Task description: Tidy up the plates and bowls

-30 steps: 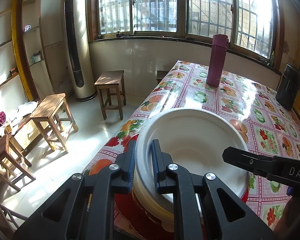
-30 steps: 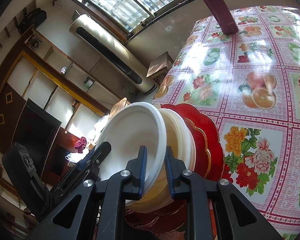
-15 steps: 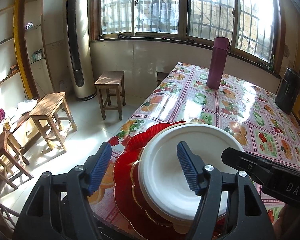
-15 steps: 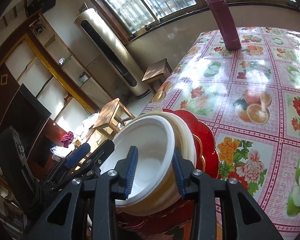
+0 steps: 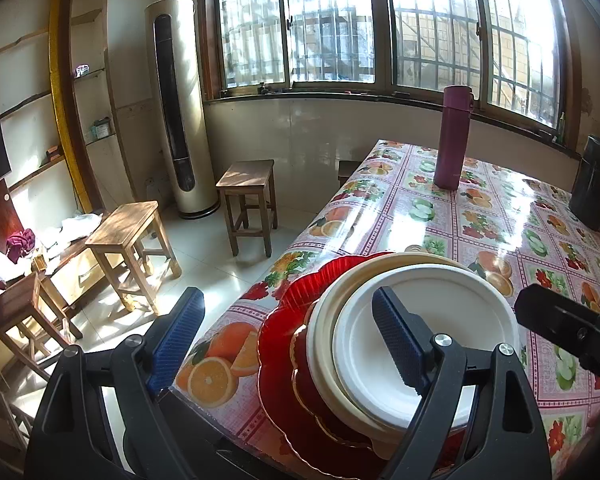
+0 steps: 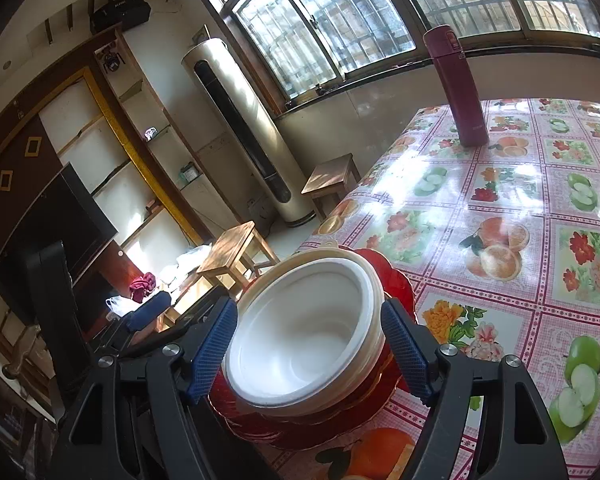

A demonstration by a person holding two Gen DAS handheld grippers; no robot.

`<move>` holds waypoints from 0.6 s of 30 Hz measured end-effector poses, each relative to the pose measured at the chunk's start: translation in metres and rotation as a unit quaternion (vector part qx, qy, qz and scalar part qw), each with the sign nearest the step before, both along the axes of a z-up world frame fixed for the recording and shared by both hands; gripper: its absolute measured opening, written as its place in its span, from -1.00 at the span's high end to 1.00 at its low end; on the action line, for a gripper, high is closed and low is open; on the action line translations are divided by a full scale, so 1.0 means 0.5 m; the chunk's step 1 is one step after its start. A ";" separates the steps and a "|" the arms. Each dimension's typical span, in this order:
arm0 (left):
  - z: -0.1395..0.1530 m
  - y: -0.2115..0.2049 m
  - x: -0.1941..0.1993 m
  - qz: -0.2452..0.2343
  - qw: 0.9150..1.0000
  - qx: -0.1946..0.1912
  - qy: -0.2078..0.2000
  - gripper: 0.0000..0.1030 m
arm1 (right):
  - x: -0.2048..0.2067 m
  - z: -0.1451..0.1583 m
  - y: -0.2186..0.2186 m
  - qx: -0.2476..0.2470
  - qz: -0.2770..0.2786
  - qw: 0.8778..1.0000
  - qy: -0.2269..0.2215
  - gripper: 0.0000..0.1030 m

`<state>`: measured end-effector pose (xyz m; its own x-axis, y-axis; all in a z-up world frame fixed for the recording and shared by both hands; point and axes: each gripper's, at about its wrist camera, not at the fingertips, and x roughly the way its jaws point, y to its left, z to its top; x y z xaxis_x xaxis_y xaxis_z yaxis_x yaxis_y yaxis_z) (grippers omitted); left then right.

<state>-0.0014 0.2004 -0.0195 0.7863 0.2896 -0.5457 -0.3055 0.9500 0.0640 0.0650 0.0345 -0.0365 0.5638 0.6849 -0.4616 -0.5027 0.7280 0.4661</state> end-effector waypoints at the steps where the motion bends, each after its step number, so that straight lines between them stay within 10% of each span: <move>1: 0.001 -0.001 -0.002 0.000 1.000 0.003 -0.001 -0.68 | -0.002 0.003 -0.006 0.006 -0.001 1.000 -0.005 -0.49; 18: 0.031 -0.035 -0.070 0.027 0.999 0.034 -0.002 -0.68 | -0.134 0.031 -0.042 -0.026 0.013 0.990 -0.137 -0.64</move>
<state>-0.0364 0.1828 -0.0041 0.7705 0.3683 -0.5203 -0.3574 0.9254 0.1258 -0.0019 0.0135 -0.0211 0.6550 0.6807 -0.3282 -0.6245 0.7321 0.2721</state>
